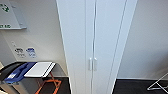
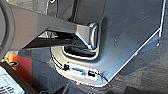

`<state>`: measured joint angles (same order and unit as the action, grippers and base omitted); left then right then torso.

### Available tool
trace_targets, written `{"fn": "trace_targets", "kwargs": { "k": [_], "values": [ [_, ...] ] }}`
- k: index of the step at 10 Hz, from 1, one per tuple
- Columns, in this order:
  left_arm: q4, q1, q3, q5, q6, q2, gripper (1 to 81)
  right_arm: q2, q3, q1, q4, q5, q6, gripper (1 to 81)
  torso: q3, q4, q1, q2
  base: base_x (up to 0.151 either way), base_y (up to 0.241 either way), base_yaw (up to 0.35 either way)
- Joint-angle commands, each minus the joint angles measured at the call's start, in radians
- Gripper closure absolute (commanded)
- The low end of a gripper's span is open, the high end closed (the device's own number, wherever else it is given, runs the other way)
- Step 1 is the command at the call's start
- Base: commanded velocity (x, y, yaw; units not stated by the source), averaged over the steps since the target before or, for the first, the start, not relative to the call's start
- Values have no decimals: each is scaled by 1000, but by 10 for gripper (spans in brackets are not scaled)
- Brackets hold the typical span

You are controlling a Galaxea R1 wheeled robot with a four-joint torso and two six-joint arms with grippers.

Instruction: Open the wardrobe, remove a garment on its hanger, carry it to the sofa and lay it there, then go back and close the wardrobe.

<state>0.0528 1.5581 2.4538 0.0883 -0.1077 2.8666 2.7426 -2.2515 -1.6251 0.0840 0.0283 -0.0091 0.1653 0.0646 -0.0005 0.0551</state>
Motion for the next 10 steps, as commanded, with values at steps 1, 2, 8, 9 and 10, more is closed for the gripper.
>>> {"fn": "trace_targets", "kwargs": {
  "k": [1, 2, 8, 9, 10],
  "values": [
    [12, -25, -61, -55, -6, -36, 10, -27, 21, 23, 2, -59, 3, 10, 0, 0, 1, 0, 133, 0, 0],
    [12, -25, -75, -55, -6, -42, 10, -33, 29, 23, 2, -50, 8, 10, 0, 0, 1, 0, 134, 0, 0],
    [12, -26, -72, -53, -6, -44, 10, -48, 53, 29, 2, -36, 9, 10, 0, 0, 1, 0, 134, 0, 0],
    [12, -26, -70, -55, -6, -42, 10, -47, 52, 29, 2, -36, 9, 10, 0, 0, 1, 0, 125, 0, 0],
    [12, -25, -70, -53, -6, -41, 10, -47, 52, 29, 2, -36, 9, 10, 0, 0, 1, 0, 124, 0, 0]
  ]
}}
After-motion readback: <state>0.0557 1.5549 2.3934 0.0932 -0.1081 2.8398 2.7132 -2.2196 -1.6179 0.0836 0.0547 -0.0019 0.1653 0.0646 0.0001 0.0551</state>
